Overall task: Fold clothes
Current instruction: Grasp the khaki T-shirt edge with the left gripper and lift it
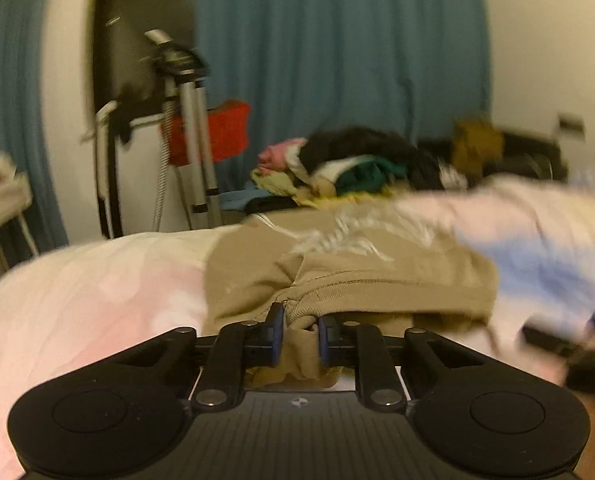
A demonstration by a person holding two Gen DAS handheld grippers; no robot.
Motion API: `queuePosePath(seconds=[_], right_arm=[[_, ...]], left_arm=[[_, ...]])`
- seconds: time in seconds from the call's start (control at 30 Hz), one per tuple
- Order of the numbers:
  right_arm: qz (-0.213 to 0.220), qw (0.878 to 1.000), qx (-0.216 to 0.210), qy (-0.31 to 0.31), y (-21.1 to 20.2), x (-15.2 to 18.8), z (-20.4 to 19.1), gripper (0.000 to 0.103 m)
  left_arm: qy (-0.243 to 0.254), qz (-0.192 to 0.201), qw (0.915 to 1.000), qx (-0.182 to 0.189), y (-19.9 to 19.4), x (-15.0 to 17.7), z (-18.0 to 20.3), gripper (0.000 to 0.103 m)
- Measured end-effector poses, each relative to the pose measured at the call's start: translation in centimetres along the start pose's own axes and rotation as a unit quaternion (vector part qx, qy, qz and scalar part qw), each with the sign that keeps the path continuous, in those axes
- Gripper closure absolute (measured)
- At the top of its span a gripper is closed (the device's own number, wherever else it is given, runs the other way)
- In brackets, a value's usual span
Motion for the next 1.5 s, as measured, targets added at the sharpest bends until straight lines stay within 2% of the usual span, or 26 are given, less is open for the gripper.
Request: queuePosePath(seconds=[0.17, 0.4, 0.6, 0.67, 0.77, 1.0, 1.07, 1.27, 1.37, 1.5], right_arm=[[0.024, 0.999, -0.026, -0.04, -0.3, 0.2, -2.4, 0.0], [0.033, 0.994, -0.082, -0.067, -5.6, 0.5, -5.4, 0.0], [0.037, 0.983, -0.122, -0.13, -11.8, 1.5, -7.8, 0.0], [0.013, 0.982, -0.127, -0.142, -13.0, 1.9, -8.7, 0.0], [-0.044, 0.984, -0.118, -0.122, -13.4, 2.4, -9.5, 0.0], [-0.073, 0.976, -0.096, -0.184, -11.7, 4.8, -13.1, 0.0], [-0.06, 0.976, -0.083, -0.191, -10.5, 5.3, -13.1, 0.0], [0.001, 0.995, -0.074, -0.066, -8.4, 1.4, -8.9, 0.0], [-0.002, 0.998, -0.055, -0.03, -7.1, 0.2, -7.4, 0.0], [-0.037, 0.997, -0.06, -0.008, -5.3, 0.7, -6.4, 0.0]], left_arm=[[-0.06, 0.016, 0.9981, 0.003, -4.8, -2.3, -3.5, 0.09], [-0.077, 0.023, 0.9967, 0.009, -13.7, -2.1, -6.6, 0.09], [-0.072, 0.016, 0.997, 0.024, -19.7, -1.3, -6.7, 0.09], [-0.074, 0.001, 0.9969, 0.025, -20.1, -0.4, -6.9, 0.09], [-0.082, -0.017, 0.996, 0.032, -19.7, 0.8, -7.7, 0.09], [-0.113, -0.043, 0.9923, 0.026, -18.2, 2.8, -10.1, 0.089], [-0.116, -0.053, 0.9916, 0.022, -17.6, 3.3, -10.6, 0.088], [-0.119, -0.098, 0.9876, 0.031, -15.4, 4.3, -11.0, 0.087], [-0.11, -0.114, 0.9866, 0.037, -14.8, 4.7, -10.4, 0.086], [-0.105, -0.139, 0.9836, 0.044, -14.6, 5.0, -9.6, 0.081]])
Point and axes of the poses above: each gripper's, at about its wrist camera, not at the fingertips, and y roughly the way its jaws point, z to its right, x to its underside, the point moved 7 cm from there along y, roughly the way its jaws point, and after that the axes turned 8 degrees about x, right-handed, at the moved point
